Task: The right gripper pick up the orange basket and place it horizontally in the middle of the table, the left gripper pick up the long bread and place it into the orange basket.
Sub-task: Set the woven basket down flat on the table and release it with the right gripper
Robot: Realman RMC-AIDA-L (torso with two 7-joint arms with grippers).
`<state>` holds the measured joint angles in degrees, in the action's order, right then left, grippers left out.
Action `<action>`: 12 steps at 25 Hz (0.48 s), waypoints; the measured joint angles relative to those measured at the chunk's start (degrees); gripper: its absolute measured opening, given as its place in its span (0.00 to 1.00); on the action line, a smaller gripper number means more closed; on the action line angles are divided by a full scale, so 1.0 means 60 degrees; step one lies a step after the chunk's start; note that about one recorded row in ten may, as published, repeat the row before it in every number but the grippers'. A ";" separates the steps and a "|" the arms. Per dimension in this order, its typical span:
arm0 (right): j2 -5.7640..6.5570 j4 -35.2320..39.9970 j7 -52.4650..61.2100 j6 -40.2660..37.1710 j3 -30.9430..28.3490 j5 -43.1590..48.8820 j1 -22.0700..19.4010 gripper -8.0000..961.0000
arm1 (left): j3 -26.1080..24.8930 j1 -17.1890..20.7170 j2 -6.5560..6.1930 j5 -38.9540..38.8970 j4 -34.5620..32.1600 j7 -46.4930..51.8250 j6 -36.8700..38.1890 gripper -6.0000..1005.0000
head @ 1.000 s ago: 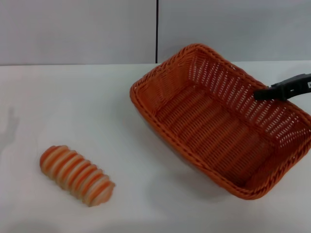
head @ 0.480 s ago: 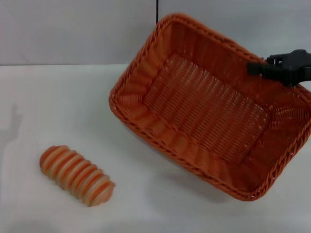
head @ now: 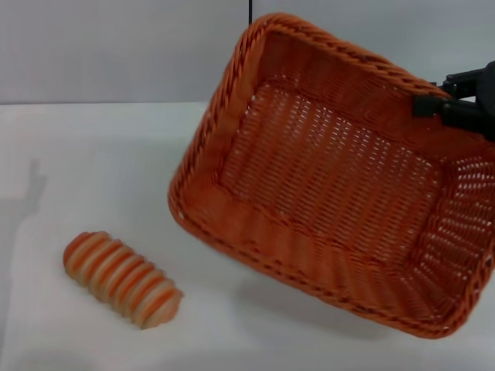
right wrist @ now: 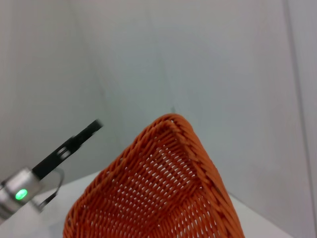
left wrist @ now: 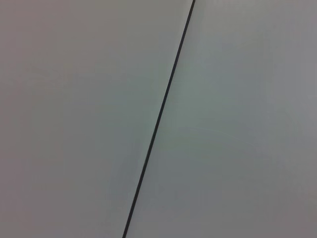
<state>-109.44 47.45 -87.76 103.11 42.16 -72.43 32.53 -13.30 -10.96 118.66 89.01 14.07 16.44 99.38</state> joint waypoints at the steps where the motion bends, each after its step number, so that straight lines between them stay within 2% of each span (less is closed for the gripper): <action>1: 0.0103 0.0015 -0.0031 0.0140 0.0062 0.0013 0.0051 0.17 | 0.0007 -0.0024 0.0005 0.0004 -0.0001 0.0000 -0.0010 0.86; 2: 0.0286 0.0076 -0.0054 0.0331 0.0226 0.0020 0.0117 0.17 | 0.0026 -0.0048 0.0011 0.0003 0.0002 0.0000 -0.0015 0.86; 3: 0.0286 0.0076 -0.0054 0.0331 0.0226 0.0020 0.0117 0.17 | 0.0026 -0.0048 0.0011 0.0003 0.0002 0.0000 -0.0015 0.86; 6: 0.0614 0.0196 -0.0051 0.0500 0.1046 0.0022 0.0229 0.17 | 0.0172 -0.0065 0.0021 0.0011 0.0007 0.0000 -0.0001 0.86; 10: 0.0773 0.0310 -0.0011 0.0526 0.1617 0.0144 0.0324 0.17 | 0.0283 -0.0072 0.0026 0.0015 0.0008 0.0000 0.0024 0.86; 12: 0.0844 0.0389 -0.0029 0.0532 0.1769 0.0621 0.0579 0.17 | 0.0562 -0.0150 0.0028 0.0018 0.0056 -0.0003 0.0028 0.86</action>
<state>-104.38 49.79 -87.94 106.30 52.77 -68.70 36.01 -9.93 -11.86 118.82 89.12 14.40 16.42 99.55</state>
